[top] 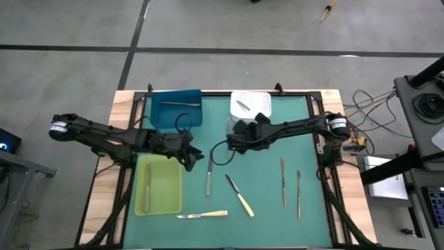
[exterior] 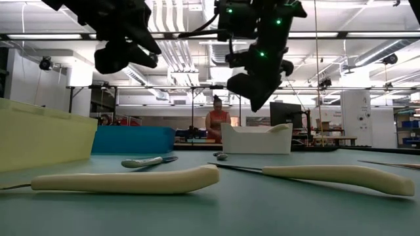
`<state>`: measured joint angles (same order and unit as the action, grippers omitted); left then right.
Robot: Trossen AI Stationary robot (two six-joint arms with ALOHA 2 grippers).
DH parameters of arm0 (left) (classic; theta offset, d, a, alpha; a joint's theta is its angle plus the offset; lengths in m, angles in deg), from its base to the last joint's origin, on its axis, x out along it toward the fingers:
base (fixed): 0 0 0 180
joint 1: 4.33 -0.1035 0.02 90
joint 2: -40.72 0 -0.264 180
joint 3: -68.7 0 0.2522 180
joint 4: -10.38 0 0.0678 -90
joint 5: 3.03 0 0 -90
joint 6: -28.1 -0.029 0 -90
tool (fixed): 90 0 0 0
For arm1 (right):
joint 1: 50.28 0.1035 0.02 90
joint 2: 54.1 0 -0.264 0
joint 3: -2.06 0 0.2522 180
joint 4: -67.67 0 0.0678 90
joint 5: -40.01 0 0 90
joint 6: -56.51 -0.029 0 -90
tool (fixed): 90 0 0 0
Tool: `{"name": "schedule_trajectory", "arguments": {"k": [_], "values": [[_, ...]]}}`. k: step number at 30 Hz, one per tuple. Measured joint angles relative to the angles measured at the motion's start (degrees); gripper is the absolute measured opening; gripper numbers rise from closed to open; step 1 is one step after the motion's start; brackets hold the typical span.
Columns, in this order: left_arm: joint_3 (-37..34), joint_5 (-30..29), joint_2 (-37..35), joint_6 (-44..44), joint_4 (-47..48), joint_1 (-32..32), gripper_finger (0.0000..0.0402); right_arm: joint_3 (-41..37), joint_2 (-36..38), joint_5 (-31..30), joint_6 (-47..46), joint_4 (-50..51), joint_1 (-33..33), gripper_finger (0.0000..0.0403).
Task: Sort silverware by color (type)
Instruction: Put the bottom green knife into the green bin
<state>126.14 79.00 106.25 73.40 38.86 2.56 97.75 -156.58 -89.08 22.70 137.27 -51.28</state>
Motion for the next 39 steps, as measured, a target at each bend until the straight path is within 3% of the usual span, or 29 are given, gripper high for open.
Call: {"name": "schedule_trajectory", "arguments": {"k": [7,16,25,32,39], "values": [[0.17,-0.41,1.02,8.82,-1.38,2.53,0.0119,-6.31,6.52,-3.05,0.20,-1.00,-0.03,0.0063],[4.44,1.87,10.38,13.41,-2.01,3.27,0.0119,-14.70,19.58,-9.02,0.67,-8.32,0.12,0.0063],[17.44,3.64,18.74,19.28,21.07,4.81,0.0119,-24.40,32.01,-8.90,0.83,-10.43,0.12,0.0063],[27.31,3.83,27.32,20.34,28.25,5.84,0.0119,-28.22,38.53,-8.67,2.16,-16.91,0.25,0.0063],[34.79,4.16,35.98,21.71,34.69,7.02,0.0119,-29.54,39.67,-8.49,4.33,-17.05,0.25,0.0063]]}}
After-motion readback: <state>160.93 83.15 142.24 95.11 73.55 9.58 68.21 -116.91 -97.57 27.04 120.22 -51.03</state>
